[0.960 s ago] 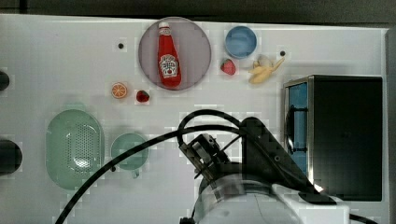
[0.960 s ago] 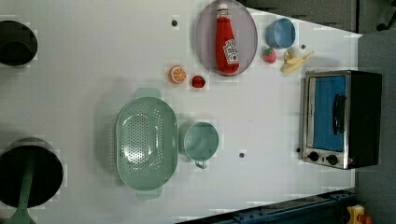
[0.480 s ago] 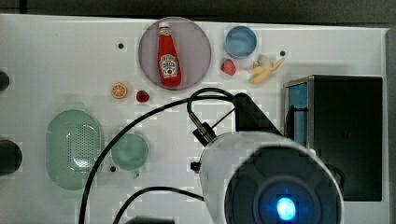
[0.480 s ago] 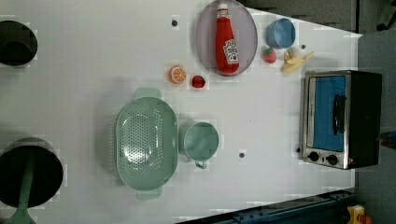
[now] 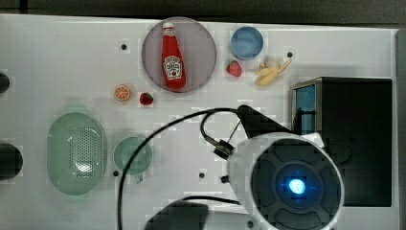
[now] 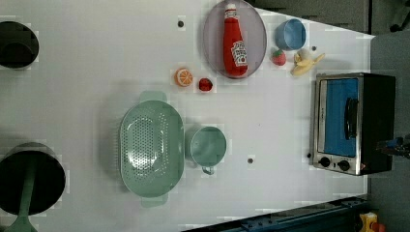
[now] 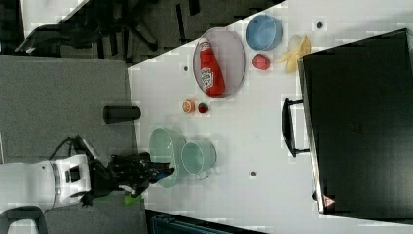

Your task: Flap open oven.

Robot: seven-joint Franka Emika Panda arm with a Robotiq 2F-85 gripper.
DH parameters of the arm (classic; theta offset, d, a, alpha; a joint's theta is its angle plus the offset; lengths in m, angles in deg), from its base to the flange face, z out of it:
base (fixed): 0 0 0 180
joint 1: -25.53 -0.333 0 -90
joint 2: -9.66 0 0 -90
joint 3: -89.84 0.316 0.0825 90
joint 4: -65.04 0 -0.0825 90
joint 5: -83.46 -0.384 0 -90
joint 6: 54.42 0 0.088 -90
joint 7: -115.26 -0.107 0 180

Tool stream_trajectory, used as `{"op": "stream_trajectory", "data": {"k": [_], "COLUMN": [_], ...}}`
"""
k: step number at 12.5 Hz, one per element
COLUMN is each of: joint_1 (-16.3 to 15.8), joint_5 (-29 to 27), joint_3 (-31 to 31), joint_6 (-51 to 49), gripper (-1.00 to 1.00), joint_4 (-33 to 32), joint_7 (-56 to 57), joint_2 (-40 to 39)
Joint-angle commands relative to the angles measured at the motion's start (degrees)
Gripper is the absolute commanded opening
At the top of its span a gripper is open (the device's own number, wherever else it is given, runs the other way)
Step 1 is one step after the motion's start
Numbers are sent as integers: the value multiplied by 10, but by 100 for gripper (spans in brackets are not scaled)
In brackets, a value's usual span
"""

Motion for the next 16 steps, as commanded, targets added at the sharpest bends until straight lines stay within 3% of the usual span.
{"op": "stream_trajectory", "data": {"k": [1, 7, 11, 16], "joint_1": [16, 22, 23, 25], "joint_5": [12, 17, 17, 17], "joint_3": [-45, -125, -166, -199], "joint_6": [46, 191, 268, 367], "gripper": [-65, -65, -65, -65], "joint_4": [-23, -80, -80, -79], "joint_7": [175, 262, 374, 394], "joint_2": [11, -29, -96, -176]}}
